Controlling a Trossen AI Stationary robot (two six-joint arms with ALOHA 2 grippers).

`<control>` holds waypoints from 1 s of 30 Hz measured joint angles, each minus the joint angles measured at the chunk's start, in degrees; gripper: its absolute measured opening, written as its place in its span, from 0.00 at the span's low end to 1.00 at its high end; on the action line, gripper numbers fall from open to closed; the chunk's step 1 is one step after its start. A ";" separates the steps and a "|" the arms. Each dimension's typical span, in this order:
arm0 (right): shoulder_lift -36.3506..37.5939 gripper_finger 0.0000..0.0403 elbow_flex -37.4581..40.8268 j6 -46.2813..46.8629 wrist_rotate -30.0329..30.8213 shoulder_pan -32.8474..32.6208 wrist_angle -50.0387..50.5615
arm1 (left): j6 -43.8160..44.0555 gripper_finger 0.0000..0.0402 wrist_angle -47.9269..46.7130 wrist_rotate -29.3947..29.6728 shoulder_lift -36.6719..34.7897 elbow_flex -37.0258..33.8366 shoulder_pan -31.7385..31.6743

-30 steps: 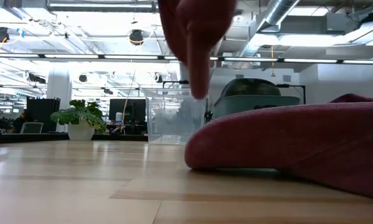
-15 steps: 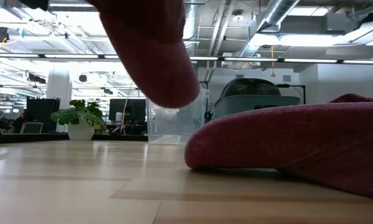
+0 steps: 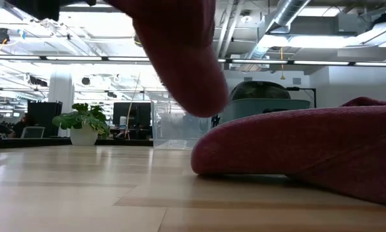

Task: Pick & Place hat
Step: Put the left red cap into the transparent bin

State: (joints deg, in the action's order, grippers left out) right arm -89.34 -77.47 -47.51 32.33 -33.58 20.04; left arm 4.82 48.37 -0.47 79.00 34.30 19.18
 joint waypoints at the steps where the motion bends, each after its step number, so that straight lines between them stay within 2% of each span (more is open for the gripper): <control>1: 0.00 0.37 0.00 -1.64 0.00 0.00 0.01 | 0.00 0.02 1.25 0.00 0.74 0.02 -0.04; 8: 0.00 0.37 0.00 -9.25 0.43 -0.02 0.10 | 0.00 0.02 10.19 -0.02 6.94 0.24 -1.55; 11: 0.00 0.37 0.02 -11.34 0.62 0.24 0.83 | 0.00 0.02 10.27 -0.06 9.57 2.23 -2.33; 18: 0.00 0.37 0.02 -12.98 0.62 1.86 2.55 | -0.02 0.02 10.41 -7.22 15.37 9.19 -3.92; 30: 0.00 0.37 0.04 -17.33 0.25 1.77 3.53 | 0.13 0.02 9.86 -7.37 16.31 10.64 -6.34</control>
State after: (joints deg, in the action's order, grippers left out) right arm -89.34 -77.43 -64.84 32.58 -31.81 23.57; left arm 4.95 58.23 -7.84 95.31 44.95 12.84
